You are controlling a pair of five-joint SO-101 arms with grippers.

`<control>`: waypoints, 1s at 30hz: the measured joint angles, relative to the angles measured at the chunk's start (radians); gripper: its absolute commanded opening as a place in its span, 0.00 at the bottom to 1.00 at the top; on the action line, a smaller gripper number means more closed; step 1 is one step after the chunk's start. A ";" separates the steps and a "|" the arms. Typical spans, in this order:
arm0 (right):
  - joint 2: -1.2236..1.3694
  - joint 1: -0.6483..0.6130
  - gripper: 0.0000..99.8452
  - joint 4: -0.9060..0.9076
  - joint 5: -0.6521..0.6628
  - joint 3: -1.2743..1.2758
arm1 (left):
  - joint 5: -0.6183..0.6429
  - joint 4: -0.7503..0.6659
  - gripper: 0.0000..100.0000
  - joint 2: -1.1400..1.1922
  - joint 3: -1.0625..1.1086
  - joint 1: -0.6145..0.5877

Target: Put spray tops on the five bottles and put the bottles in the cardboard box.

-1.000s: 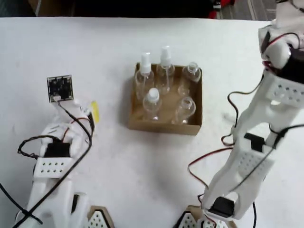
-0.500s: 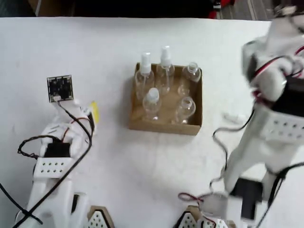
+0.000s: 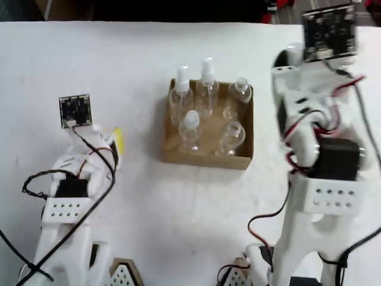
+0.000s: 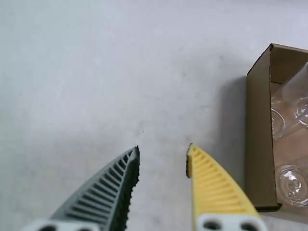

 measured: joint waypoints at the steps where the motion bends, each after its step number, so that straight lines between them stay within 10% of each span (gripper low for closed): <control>1: -0.009 -0.012 0.02 -0.032 -0.028 0.043 | 0.000 0.000 0.15 0.000 0.000 0.000; 9: -0.017 -0.014 0.02 -0.422 -0.311 0.181 | 0.000 0.000 0.15 0.000 0.000 0.000; 19: 0.112 -0.015 0.02 -0.967 -0.368 0.373 | 0.000 0.000 0.15 0.000 0.000 0.000; 30: 0.215 -0.041 0.02 -1.054 -0.368 0.382 | 0.000 0.000 0.15 0.000 0.000 0.000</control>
